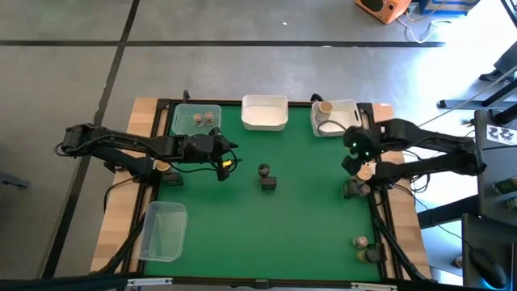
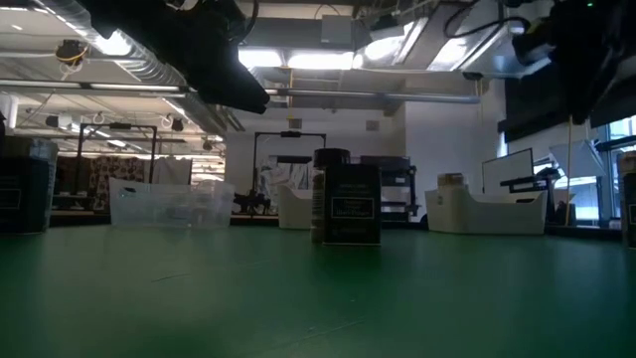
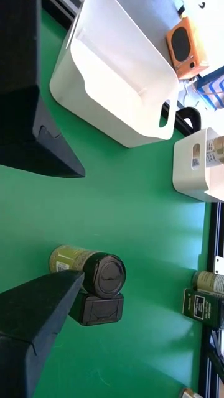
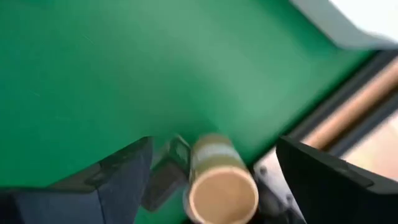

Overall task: Sort spices by type
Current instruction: Put the right big brown seasoning bottle into the right white bin, then put the black seasoning bottle into the left white bin

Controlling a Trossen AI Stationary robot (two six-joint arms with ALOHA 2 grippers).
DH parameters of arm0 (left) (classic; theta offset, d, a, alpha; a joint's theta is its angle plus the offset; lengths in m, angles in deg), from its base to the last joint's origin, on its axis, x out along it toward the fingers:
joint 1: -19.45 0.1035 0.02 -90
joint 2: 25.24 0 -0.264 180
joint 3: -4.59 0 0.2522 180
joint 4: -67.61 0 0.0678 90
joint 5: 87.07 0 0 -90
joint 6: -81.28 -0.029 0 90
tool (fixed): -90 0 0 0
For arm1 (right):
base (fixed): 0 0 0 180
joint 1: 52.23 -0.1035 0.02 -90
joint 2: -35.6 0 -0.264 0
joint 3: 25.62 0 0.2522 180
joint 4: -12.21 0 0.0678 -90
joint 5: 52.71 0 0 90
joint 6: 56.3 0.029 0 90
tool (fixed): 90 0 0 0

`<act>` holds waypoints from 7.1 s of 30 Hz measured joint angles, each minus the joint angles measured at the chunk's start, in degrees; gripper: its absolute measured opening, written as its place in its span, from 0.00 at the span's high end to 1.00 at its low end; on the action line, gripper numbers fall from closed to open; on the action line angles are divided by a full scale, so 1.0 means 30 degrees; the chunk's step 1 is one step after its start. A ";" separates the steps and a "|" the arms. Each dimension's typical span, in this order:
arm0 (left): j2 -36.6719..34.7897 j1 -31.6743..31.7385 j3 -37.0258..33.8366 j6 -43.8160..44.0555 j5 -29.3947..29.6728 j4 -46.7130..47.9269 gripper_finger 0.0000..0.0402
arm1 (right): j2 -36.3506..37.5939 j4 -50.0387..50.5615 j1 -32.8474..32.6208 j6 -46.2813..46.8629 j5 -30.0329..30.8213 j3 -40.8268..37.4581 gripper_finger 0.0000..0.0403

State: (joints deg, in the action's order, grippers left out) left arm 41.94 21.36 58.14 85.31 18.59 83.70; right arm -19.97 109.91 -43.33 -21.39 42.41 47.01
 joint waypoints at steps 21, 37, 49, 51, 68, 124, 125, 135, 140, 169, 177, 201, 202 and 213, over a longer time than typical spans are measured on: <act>-0.0001 0.0000 0.0000 0.0000 0.0000 0.0015 0.40 | -0.2800 0.1564 -0.2348 0.3003 -0.0413 -0.2479 0.16; -0.0002 0.0000 0.0000 0.0005 -0.0005 0.0000 0.40 | -0.3818 0.0902 -0.2342 0.3689 -0.1610 -0.3650 0.16; 0.0000 -0.0005 0.0000 -0.0235 -0.0006 0.0007 0.40 | -0.3820 0.0868 -0.2334 0.5185 -0.1936 -0.3653 0.19; 0.0000 0.0000 0.0007 -0.0290 -0.0007 0.0007 0.40 | -0.3818 0.0856 -0.2334 0.5349 -0.1936 -0.3762 0.24; -0.0006 -0.0007 0.0002 -0.0370 -0.0003 0.0033 0.40 | -0.3834 0.0487 -0.2341 0.5702 -0.0198 -0.3191 0.30; 0.0000 -0.0007 0.0007 -0.0481 -0.0001 0.0007 0.40 | -0.6458 -0.6846 1.0833 -0.7940 0.7223 0.2368 0.30; 0.0000 -0.0004 0.0000 -0.0481 0.0000 0.0011 0.40 | -0.6820 -0.7028 1.1087 -0.8291 0.7081 0.2368 0.30; 0.0000 -0.0007 0.0002 -0.0447 -0.0007 0.0015 0.40 | -0.9926 -0.8307 1.2749 -0.9857 0.6894 0.2346 0.30; 0.0000 -0.0036 0.0004 -0.0408 0.0000 0.0018 0.40 | -1.0333 -0.8607 1.3206 -1.0134 0.6763 0.2342 0.30; -0.0007 -0.0052 0.0001 -0.0423 -0.0008 0.0029 0.40 | -1.0326 -0.8851 1.3170 -1.0427 0.6624 0.2342 0.30; -0.0002 -0.0051 0.0007 -0.0530 -0.0015 -0.0231 0.40 | -1.0497 -0.8462 1.3171 -1.0757 0.6213 0.2346 0.25; 0.0085 0.0000 0.0007 -0.0882 -0.0015 -0.0614 0.40 | -0.8075 -0.6869 1.0218 -1.0068 0.6441 0.4597 0.03; 0.0089 0.0000 0.0007 -0.0882 -0.0015 -0.0609 0.40 | -0.7724 -0.6890 0.9721 -0.9849 0.6428 0.4597 0.03; 0.1264 -0.0022 0.0007 -0.1172 -0.2006 -0.1620 0.40 | -0.5557 -0.9337 0.3792 -0.8757 0.5582 0.2835 0.03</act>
State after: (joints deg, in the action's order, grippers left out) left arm 45.73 21.29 58.16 81.80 12.57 78.84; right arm -36.64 81.90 -31.96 -47.66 59.16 55.52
